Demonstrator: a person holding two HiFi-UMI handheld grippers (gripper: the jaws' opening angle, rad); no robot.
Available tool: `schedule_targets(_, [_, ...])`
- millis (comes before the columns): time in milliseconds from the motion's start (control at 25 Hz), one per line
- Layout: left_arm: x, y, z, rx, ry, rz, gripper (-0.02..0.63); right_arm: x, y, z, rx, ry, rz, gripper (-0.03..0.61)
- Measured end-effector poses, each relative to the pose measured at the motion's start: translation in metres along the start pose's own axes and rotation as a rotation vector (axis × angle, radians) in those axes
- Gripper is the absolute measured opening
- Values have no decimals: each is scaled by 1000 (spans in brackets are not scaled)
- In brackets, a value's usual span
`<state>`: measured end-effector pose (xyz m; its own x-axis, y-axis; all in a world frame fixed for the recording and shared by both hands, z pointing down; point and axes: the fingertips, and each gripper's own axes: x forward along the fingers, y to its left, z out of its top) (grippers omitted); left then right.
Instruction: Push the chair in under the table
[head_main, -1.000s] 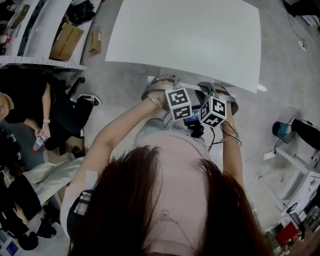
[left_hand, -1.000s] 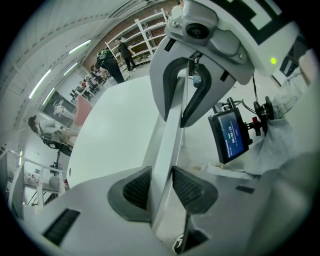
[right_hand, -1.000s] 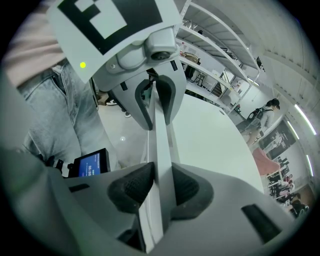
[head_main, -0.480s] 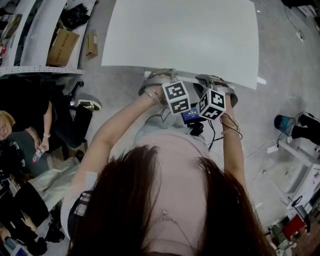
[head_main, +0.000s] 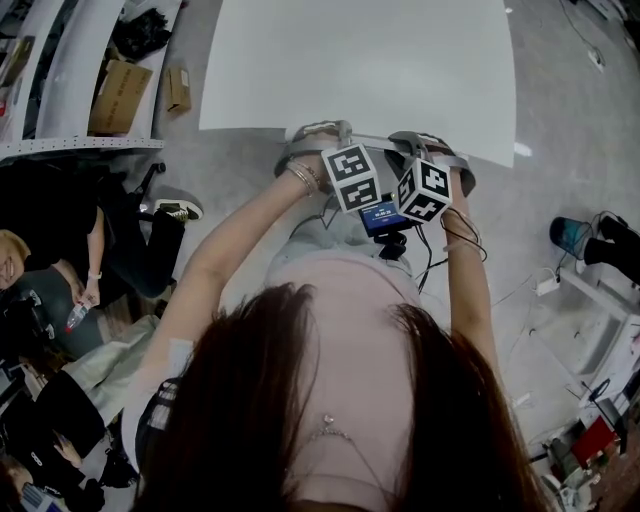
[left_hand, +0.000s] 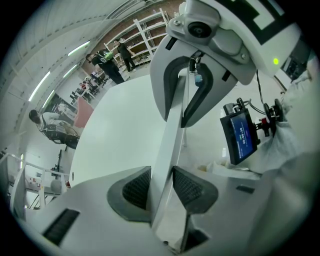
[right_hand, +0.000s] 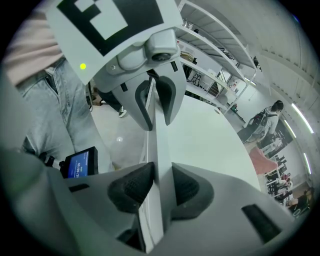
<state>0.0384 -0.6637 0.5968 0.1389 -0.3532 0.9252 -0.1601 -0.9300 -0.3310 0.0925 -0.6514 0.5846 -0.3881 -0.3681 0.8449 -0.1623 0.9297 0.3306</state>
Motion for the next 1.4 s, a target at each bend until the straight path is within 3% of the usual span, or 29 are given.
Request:
schedule_targets(1160, [-2,2,4,40,-32,4,141,-4,-3,-6,-16,67,11,110])
schedule_targets(1400, [-7,4,3,45,-67,68,146,-11,-5,-5,-28,76,-35,110])
